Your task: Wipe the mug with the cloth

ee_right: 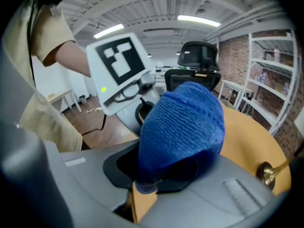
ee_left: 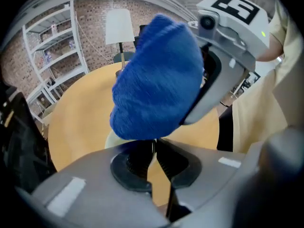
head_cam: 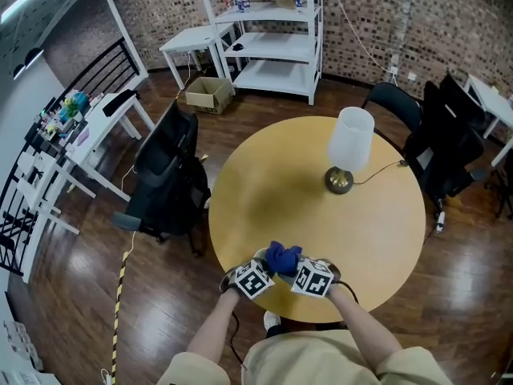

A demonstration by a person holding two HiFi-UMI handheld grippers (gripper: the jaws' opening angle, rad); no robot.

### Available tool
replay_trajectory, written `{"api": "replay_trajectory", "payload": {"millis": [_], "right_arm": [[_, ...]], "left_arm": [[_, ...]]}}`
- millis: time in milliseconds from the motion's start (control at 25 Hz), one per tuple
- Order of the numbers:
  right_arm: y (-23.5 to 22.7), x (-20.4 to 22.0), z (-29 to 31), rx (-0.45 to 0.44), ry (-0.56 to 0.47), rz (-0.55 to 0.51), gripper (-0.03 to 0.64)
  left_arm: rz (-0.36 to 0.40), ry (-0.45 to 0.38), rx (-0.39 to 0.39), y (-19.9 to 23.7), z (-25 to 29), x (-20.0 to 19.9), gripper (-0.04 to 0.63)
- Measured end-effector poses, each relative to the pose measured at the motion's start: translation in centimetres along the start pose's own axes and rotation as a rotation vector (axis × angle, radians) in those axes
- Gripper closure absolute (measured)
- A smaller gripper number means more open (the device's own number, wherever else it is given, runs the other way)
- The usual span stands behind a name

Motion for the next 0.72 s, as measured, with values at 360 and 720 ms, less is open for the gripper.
{"api": "replay_trajectory", "payload": {"millis": [360, 720], "right_arm": [[0.6, 3.0, -0.3, 0.068, -0.021, 0.155, 0.557], [0.4, 7.8, 0.3, 0.078, 0.003, 0.429, 0.557]], "left_arm": [[-0.246, -0.125, 0.135, 0.2, -0.5, 0.4, 0.578], [-0.441, -0.247, 0.213, 1.0, -1.0, 1.2, 0.580]]}}
Point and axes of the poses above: the fingertips, and each gripper's own axes: z forward along the fingers, y to its left, x out of its underside, the point moved 3 cm from there along -z, backward along the fingers, and after that the axes turned 5 degrees about y, right-handed, at the moved point
